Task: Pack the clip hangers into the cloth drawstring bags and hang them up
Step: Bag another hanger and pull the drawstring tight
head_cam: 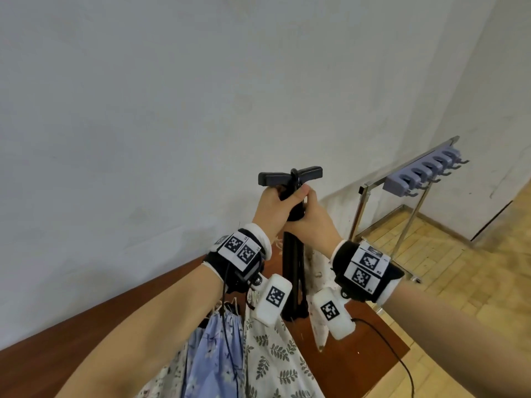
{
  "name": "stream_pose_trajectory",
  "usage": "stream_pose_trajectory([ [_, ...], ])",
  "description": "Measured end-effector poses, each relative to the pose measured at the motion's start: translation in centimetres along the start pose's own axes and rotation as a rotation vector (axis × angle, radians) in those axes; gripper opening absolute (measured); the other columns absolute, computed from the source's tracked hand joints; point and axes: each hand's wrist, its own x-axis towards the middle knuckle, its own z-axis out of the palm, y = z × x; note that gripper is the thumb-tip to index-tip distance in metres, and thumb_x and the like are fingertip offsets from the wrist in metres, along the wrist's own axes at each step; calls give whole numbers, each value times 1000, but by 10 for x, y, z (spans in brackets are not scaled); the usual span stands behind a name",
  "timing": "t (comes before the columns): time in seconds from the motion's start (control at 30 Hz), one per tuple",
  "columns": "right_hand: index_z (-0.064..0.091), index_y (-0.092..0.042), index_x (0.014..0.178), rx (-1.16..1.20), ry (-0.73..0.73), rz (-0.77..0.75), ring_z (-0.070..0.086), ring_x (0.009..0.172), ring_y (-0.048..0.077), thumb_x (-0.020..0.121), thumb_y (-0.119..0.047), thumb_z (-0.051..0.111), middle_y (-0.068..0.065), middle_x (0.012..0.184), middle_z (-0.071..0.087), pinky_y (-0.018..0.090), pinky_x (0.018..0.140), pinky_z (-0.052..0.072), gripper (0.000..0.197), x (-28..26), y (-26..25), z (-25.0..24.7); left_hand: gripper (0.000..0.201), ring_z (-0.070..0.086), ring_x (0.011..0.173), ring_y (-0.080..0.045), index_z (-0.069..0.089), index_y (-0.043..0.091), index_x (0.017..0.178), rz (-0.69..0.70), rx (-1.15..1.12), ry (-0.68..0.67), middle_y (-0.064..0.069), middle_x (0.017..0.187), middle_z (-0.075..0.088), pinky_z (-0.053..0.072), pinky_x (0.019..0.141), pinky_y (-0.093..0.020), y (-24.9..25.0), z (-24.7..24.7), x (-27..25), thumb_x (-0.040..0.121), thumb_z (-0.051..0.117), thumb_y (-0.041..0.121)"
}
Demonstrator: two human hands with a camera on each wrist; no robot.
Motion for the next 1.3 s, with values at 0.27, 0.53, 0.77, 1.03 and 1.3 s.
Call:
stream_pose_trajectory([
  [0.27,61,-11,79,550,78,129,67,82,16,77,3,72,5,88,68,33,82,53,19,9,36,-36,28,54,105,-15,51,11,113,-210,215,-205,-2,116,61,45,79,-25,-15,-59,11,92,45,-6],
  [0.53,36,-11,72,1074,-467,119,49,77,24,59,1,53,8,92,52,33,67,47,25,9,34,-70,44,47,125,-19,51,24,130,-497,326,-437,-3,138,49,41,103,-37,-83,-80,11,90,61,37],
  [0.77,40,-11,69,1118,-666,73,46,87,29,46,-2,69,10,88,50,45,73,32,39,2,33,-52,92,22,144,-24,12,23,152,-278,433,-394,-4,158,18,21,114,-40,-77,-33,14,81,43,72],
  [1.03,40,-10,70,1024,-704,68,40,79,27,48,4,57,11,89,50,41,66,30,31,-2,36,-42,94,55,70,-22,65,21,76,-395,852,-915,8,70,56,47,82,-33,-109,-59,16,49,23,101],
  [1.3,38,-10,71,905,-562,146,45,68,22,45,0,61,9,88,50,32,56,39,36,-2,50,-31,33,62,87,-8,60,8,113,-631,344,-1003,6,96,66,52,88,-27,-145,-57,-11,94,56,35],
])
